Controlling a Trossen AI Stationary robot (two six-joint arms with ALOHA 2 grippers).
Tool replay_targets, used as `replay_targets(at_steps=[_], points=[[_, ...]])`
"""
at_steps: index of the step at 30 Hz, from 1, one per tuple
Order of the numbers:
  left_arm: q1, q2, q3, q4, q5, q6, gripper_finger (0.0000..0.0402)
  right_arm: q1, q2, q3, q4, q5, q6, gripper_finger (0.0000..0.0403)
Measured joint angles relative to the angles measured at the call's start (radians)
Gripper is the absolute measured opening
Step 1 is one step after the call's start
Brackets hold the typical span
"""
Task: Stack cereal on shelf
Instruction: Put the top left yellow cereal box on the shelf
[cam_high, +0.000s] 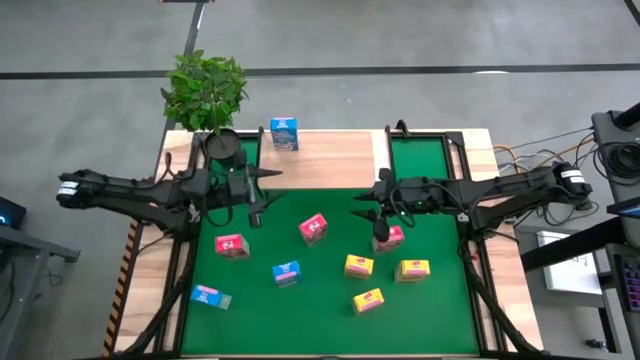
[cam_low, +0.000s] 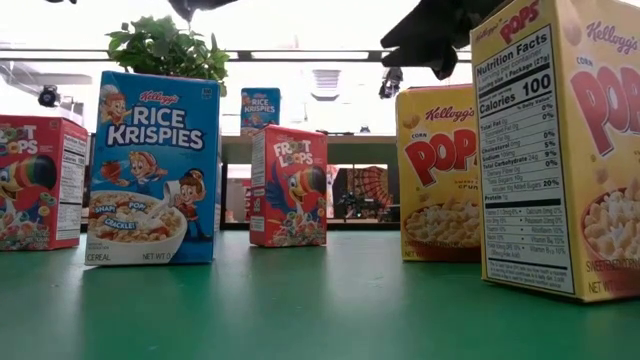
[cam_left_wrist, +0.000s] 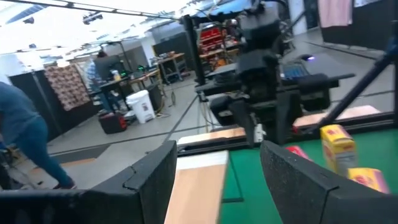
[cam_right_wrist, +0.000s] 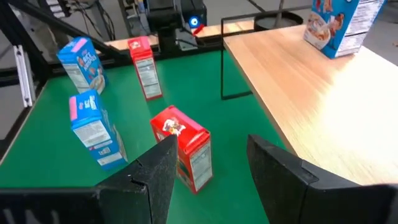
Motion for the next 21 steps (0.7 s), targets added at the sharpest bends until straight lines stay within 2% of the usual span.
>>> replay_targets(at_steps=[11,21], points=[[-0.121,-0.011,-0.012,-0.027,-0.003,-0.072,0.0215,0.0,0.115,0.176,-0.241,-0.001,0.016,0.0183],[-0.131,-0.016,0.004,-0.027,-0.012,-0.045,0.0215,0.014,0.23,0.408,-0.587,-0.025,0.033,0.0183]])
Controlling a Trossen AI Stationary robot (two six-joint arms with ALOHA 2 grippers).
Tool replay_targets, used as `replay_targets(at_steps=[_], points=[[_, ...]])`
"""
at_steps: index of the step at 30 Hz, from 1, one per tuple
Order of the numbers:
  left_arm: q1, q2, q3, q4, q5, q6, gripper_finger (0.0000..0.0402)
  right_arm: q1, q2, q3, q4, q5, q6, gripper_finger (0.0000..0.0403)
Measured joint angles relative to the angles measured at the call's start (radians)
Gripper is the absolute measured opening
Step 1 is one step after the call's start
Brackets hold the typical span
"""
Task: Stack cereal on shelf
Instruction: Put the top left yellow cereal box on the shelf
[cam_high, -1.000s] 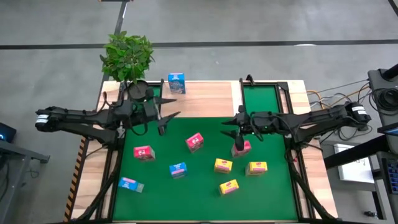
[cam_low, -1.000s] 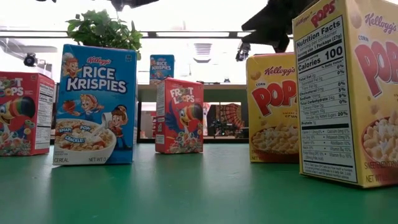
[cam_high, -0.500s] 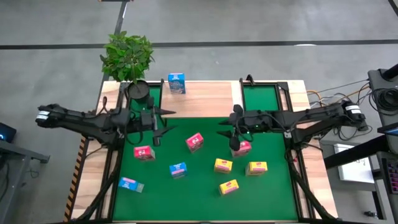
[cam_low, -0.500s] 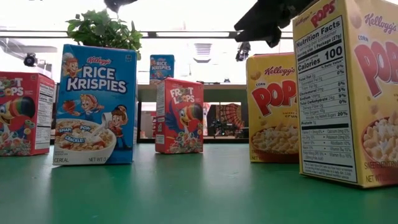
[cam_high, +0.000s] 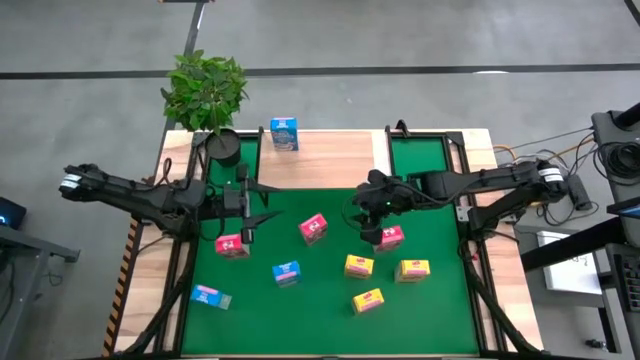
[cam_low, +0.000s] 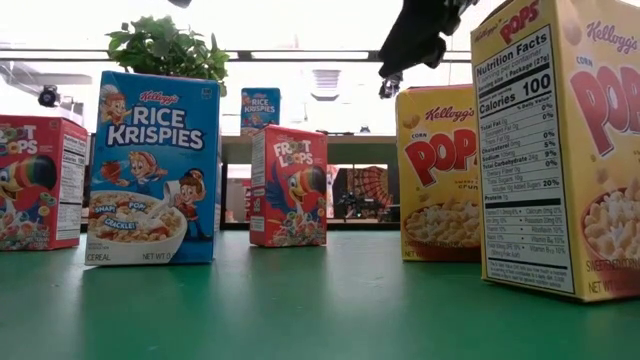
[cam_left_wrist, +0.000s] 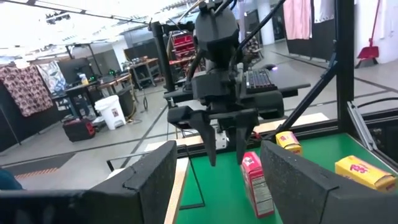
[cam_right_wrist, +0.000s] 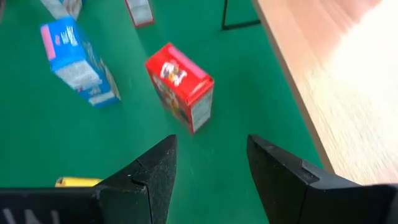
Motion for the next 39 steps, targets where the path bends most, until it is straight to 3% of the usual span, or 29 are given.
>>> replay_targets(at_steps=[7,19,27,39], points=[[0.0,0.001,0.0,-0.002,0.0,0.007,0.0215,0.01,0.048,0.107,-0.175,0.002,-0.019,0.0183],[-0.001,-0.01,0.004,-0.017,0.0,-0.018,0.0215,0.01,0.088,0.147,-0.182,-0.003,-0.126,0.0183],[0.0,-0.016,0.006,-0.034,0.0,-0.01,0.0215,0.022,0.096,0.146,-0.182,-0.284,-0.069,0.0183],[0.0,-0.016,0.006,-0.013,0.0,0.025,0.0215,0.059,0.134,0.146,-0.126,-0.267,0.086,0.0183]])
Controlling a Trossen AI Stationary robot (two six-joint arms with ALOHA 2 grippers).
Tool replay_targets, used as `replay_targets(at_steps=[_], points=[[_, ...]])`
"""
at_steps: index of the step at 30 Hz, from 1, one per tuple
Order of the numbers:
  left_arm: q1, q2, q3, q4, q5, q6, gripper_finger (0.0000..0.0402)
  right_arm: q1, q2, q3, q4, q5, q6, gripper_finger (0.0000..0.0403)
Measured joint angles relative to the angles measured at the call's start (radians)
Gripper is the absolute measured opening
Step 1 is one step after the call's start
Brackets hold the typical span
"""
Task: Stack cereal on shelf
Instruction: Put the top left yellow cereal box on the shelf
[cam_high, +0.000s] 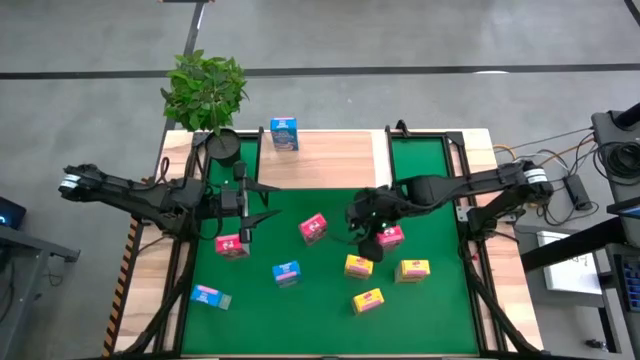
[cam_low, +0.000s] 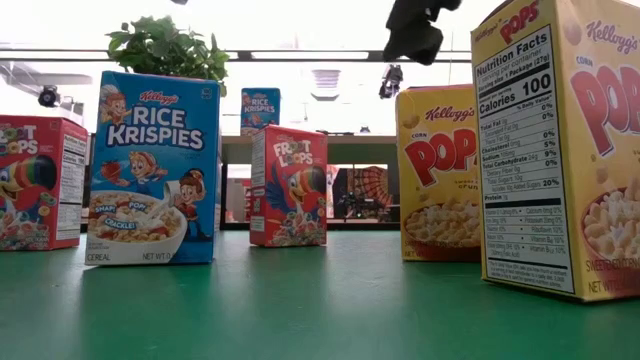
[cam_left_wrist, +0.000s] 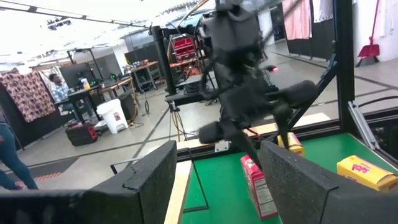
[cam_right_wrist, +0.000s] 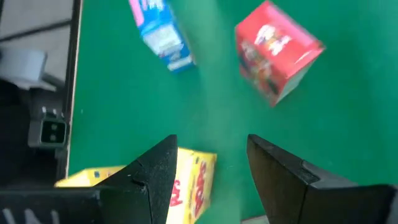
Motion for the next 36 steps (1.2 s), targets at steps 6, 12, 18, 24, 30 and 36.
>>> replay_targets(at_steps=[6,12,18,24,30,36], points=[[0.0,0.0,0.0,-0.002,0.0,0.001,0.0215,0.06,0.06,0.029,-0.044,0.022,0.034,0.0183],[0.0,0.0,0.0,-0.004,0.0,0.001,0.0215,0.127,0.107,0.112,-0.177,0.091,0.112,0.0183],[0.0,0.0,0.0,-0.003,0.0,0.001,0.0215,0.19,0.148,0.169,-0.201,0.124,0.205,0.0183],[0.0,0.0,0.0,-0.003,0.0,0.001,0.0215,0.239,0.2,0.199,-0.227,0.156,0.247,0.0183],[0.0,0.0,0.0,-0.005,0.0,0.001,0.0215,0.247,0.228,0.208,-0.296,0.2,0.284,0.0183],[0.0,0.0,0.0,-0.005,0.0,0.001,0.0215,0.244,0.222,0.209,-0.294,0.204,0.289,0.0192]])
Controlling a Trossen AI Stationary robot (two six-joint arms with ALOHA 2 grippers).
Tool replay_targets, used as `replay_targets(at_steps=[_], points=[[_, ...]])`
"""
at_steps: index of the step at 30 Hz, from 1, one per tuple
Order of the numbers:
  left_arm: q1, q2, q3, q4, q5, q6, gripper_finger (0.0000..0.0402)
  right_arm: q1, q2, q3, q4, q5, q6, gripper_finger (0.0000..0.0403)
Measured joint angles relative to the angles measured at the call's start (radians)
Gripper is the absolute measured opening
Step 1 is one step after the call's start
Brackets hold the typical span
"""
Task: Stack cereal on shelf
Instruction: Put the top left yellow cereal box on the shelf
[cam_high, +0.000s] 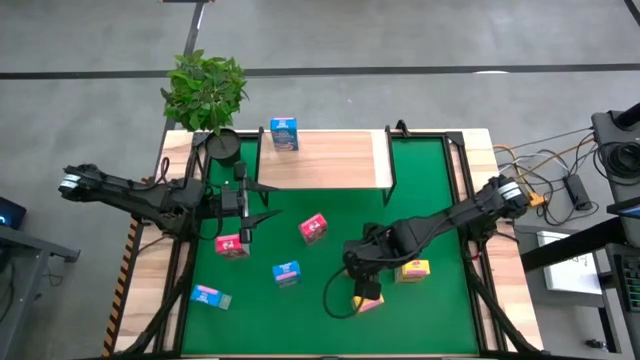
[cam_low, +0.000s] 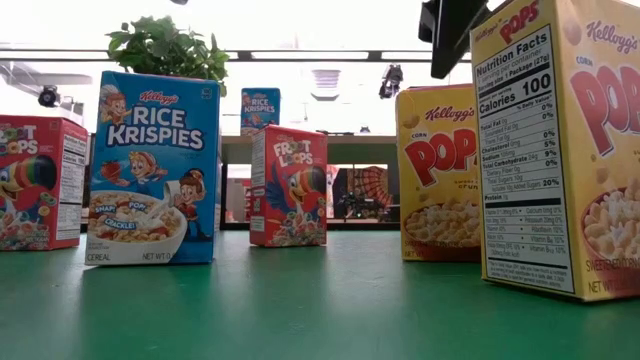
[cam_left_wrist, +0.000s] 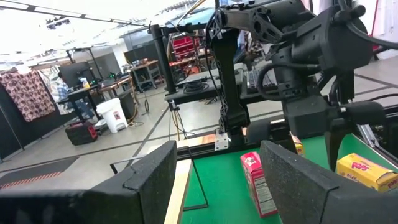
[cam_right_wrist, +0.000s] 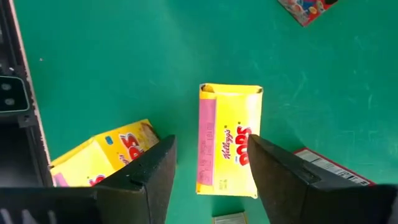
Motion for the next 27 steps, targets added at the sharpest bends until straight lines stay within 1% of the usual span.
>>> replay_targets(at_steps=[3,9,12,15,17,27], points=[[0.0,0.0,0.0,0.0,0.0,0.0,0.0215,0.0,-0.003,0.0,0.002,0.01,0.017,0.0214],[0.0,0.0,0.0,0.0,0.0,0.0,0.0215,0.0,0.033,0.0,-0.003,0.049,-0.001,0.0274],[0.0,0.0,0.0,-0.001,0.0,0.0,0.0215,0.0,0.052,0.0,-0.008,0.05,-0.006,0.0289],[0.0,0.0,0.0,-0.001,0.0,0.0,0.0215,0.0,0.055,0.0,-0.033,0.053,0.009,0.029],[0.0,0.0,0.0,-0.001,0.0,0.0,0.0215,0.0,0.059,0.0,-0.033,0.076,0.017,0.0285],[0.0,0.0,0.0,-0.005,0.0,0.0,0.0215,0.0,0.106,-0.002,-0.039,0.075,-0.013,0.0239]])
